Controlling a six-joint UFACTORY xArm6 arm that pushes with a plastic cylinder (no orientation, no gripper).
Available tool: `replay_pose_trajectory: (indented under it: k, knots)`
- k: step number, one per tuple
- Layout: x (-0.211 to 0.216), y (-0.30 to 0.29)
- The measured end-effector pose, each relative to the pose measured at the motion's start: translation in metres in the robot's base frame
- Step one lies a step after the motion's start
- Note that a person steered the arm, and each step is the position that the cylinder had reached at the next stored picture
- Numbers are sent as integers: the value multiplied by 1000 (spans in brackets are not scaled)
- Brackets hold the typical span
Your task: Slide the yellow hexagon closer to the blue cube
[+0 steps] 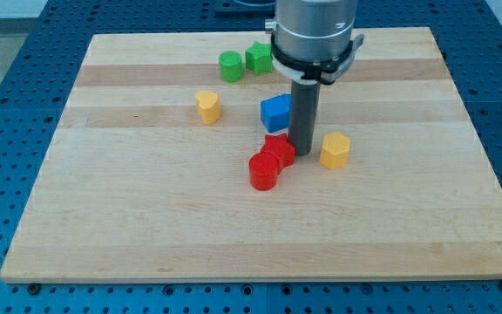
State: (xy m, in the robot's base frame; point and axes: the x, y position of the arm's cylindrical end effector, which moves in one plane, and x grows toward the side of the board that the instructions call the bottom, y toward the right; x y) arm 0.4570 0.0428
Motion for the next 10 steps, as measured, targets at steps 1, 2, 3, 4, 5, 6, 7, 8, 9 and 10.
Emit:
replay_pose_trajectory:
  k: [1,2,3,4,5,6,7,8,9,10]
  knots:
    - [14,-16]
    - [29,-28]
    - [45,-28]
    - [52,-3]
    - [48,51]
    - [36,89]
    - [25,76]
    - [23,48]
    - [20,38]
    - [5,52]
